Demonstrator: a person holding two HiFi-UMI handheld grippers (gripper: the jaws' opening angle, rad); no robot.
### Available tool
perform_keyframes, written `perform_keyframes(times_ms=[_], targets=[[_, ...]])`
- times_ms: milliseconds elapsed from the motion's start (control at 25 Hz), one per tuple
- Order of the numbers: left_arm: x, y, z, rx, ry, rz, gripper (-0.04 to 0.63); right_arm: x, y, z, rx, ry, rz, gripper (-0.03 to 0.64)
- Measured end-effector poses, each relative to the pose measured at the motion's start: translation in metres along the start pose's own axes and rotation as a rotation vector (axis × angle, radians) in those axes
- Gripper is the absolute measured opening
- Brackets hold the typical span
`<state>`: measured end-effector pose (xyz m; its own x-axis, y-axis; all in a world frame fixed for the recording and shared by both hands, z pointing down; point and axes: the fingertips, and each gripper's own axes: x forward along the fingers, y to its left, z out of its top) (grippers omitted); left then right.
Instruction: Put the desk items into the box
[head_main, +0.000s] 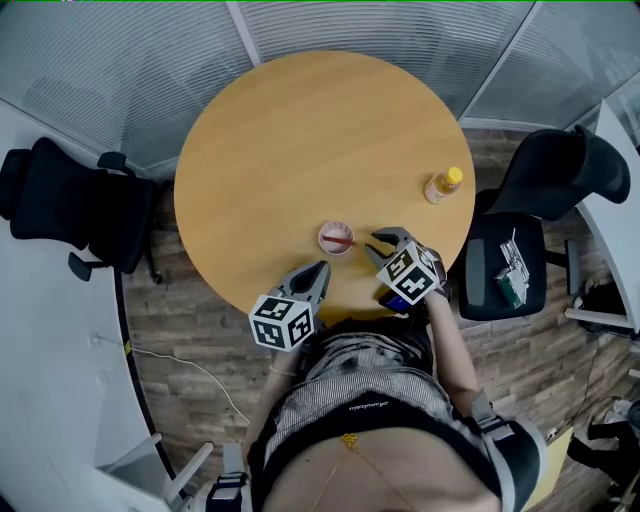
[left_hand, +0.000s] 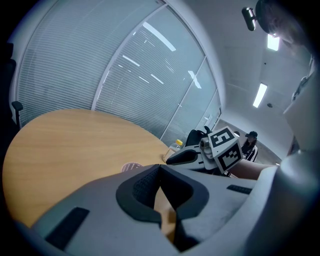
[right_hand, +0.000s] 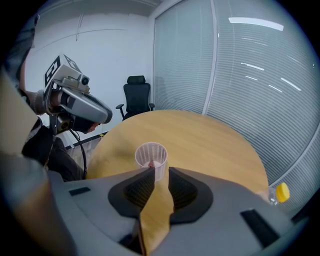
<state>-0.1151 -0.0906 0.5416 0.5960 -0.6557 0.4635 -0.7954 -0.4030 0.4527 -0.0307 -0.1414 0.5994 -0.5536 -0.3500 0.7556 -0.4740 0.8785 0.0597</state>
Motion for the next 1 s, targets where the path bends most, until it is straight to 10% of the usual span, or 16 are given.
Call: perform_keyframes(times_ms=[1000], targets=[[0.004,-0.021,-0.017,0.017,0.036,-0.015,0.018,-0.020,0.048,-0.007,-0.081,-0.002,0.118,0.026]])
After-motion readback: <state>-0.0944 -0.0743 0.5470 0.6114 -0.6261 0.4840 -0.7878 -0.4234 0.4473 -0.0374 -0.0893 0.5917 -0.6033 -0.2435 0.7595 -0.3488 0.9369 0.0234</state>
